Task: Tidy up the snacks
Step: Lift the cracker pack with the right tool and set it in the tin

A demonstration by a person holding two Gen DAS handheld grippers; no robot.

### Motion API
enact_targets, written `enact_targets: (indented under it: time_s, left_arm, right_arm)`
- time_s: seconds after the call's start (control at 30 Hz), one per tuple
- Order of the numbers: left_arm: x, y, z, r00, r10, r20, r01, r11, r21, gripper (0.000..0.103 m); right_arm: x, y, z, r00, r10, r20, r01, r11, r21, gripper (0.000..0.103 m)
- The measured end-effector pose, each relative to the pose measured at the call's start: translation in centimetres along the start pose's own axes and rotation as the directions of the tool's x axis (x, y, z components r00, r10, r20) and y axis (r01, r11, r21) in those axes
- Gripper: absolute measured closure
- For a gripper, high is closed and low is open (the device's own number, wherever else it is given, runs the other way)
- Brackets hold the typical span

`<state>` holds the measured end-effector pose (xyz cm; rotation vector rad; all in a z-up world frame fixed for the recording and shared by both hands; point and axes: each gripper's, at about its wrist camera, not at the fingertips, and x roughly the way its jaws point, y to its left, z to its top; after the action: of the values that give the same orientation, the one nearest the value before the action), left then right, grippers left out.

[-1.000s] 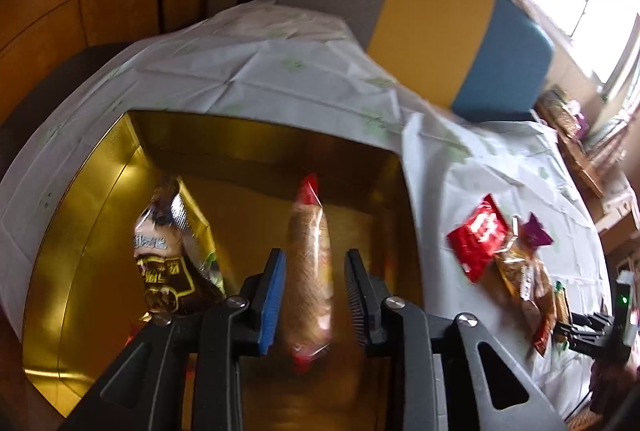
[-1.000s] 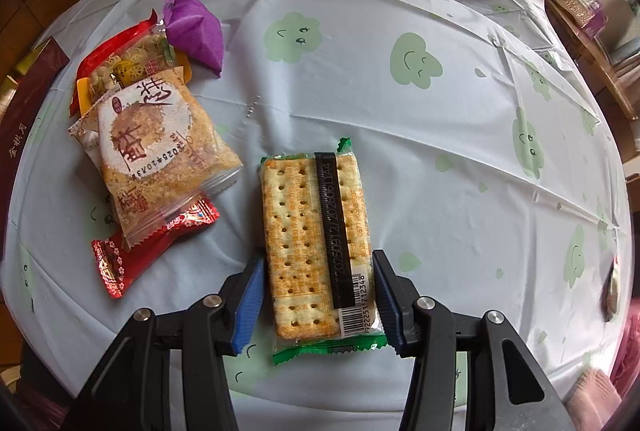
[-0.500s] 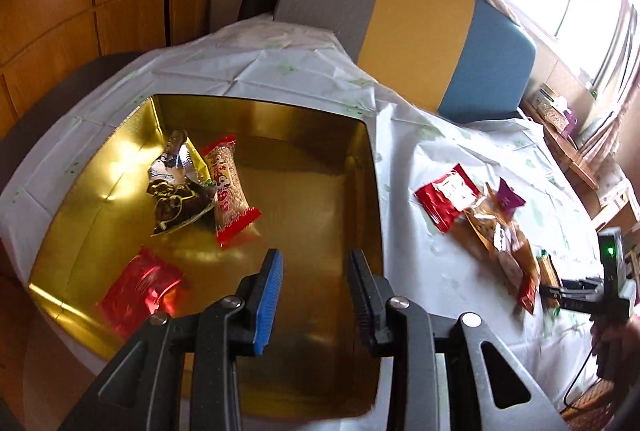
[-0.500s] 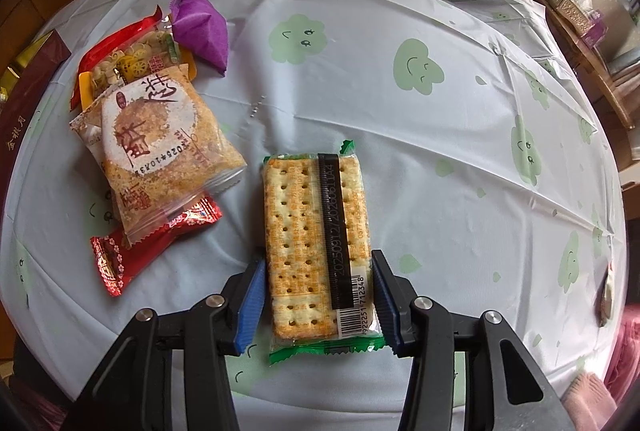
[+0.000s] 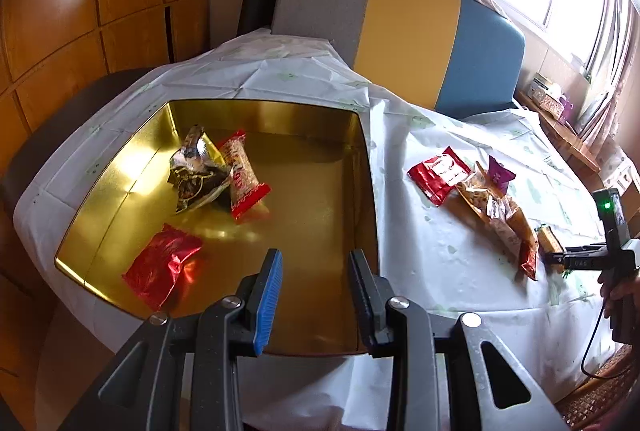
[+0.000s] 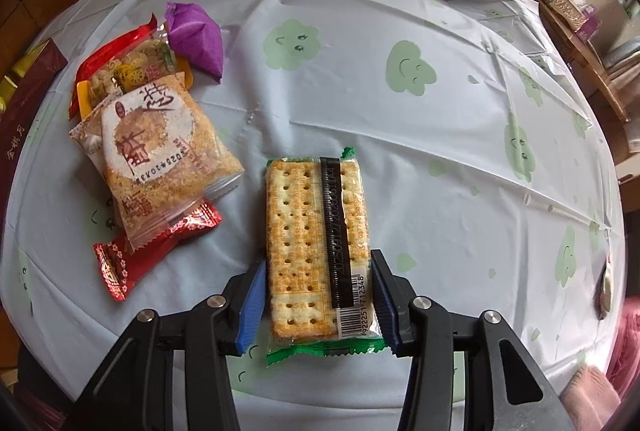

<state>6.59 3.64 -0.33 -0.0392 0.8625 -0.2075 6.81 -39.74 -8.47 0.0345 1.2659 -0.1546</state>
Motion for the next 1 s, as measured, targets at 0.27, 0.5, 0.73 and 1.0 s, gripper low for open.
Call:
enact_targets:
  time_s: [0.27,0.5,0.73,1.0]
  left_arm:
    - [-0.3,1.5,-0.3,0.999,0.039,0.015,-0.038,0.999,-0.022,0.069]
    - [-0.2,3.0,-0.5,0.999,0.05,0.007,-0.05,0.997,-0.057,0.069]
    - [-0.4,4.3,-0.8,0.998,0.067,0.008,-0.066,0.994,-0.083,0.069]
    - [-0.6,5.7,-0.5,0.995,0.102,0.019,-0.098,0.988,-0.122,0.069]
  right_arm:
    - [-4.4,-0.2,0.2,0.991,0.069,0.113,-0.079,0.993,0.085,0.055]
    - [-8.3,7.3,1.4,0.927,0.316,0.203,-0.328,0.944,0.027,0.055]
    - [-10.8,18.0,3.0,0.808,0.557,0.192,-0.553,0.83,-0.078,0.055]
    - [-11.2,26.7,4.6,0.682,0.709,0.178,-0.71,0.701,-0.069,0.054]
